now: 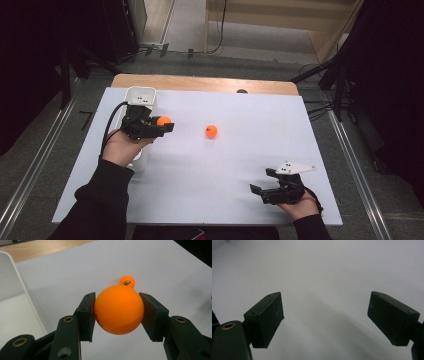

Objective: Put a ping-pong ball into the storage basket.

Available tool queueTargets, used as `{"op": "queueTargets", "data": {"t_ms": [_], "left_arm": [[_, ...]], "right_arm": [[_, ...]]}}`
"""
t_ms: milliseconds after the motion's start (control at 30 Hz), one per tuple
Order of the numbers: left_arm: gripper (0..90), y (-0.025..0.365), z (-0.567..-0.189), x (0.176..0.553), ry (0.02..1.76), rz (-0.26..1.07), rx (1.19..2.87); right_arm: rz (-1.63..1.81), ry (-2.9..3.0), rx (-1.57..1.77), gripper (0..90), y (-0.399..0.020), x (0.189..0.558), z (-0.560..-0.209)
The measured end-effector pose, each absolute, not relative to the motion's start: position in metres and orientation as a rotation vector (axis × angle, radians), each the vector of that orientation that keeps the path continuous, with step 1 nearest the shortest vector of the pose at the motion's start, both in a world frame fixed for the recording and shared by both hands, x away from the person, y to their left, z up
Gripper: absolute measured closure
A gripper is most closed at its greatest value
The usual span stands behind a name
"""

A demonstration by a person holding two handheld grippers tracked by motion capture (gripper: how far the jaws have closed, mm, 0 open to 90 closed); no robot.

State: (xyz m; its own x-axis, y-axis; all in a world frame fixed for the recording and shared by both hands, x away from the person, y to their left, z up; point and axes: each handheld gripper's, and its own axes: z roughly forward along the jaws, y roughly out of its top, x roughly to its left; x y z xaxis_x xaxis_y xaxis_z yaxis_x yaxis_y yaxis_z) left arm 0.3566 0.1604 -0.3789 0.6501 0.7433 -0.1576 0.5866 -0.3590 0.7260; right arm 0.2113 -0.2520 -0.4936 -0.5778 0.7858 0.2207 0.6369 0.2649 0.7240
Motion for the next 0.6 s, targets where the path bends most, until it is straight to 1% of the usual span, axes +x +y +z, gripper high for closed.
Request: {"op": "queueTargets", "data": {"t_ms": [600], "left_arm": [[50.4,0.18,-0.375,0.362,1.085,0.296,2.048]], "right_arm": [[1.219,2.353,1.315,11.9,-0.252,0.211,-0.493]]}}
